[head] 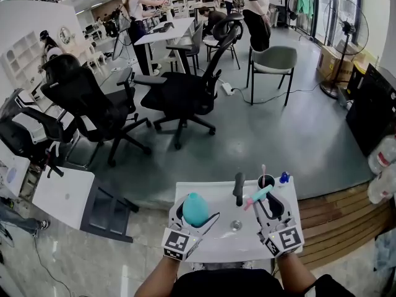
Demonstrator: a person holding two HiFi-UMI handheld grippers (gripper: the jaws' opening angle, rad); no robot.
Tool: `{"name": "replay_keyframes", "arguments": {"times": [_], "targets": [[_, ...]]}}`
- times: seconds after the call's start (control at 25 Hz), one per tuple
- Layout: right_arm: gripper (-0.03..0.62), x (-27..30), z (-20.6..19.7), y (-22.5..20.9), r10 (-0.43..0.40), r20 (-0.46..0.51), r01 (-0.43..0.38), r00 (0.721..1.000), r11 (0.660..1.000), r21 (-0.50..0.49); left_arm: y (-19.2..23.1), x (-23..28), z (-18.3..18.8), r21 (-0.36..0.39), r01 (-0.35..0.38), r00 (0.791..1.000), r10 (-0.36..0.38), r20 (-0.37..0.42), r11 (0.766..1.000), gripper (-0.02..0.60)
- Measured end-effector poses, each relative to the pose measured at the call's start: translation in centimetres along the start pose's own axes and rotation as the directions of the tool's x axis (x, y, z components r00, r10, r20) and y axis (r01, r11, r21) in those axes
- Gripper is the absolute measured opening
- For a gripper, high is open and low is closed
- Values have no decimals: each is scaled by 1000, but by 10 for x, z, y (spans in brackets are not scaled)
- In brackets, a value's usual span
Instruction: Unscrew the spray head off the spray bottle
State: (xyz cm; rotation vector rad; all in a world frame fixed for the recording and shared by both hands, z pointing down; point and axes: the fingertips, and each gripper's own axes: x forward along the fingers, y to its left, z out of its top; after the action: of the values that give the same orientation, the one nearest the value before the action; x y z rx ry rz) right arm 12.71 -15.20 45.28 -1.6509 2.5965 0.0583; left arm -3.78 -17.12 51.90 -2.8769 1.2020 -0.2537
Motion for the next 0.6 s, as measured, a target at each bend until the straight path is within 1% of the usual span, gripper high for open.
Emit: {"name": "replay_keyframes", "arguments": {"times": [0.6], "targets": [[143,-1,0,0,-3,0,4,1000,1000,3,-1,-1,-1,4,0,1000,0,-3,1000,457]]}}
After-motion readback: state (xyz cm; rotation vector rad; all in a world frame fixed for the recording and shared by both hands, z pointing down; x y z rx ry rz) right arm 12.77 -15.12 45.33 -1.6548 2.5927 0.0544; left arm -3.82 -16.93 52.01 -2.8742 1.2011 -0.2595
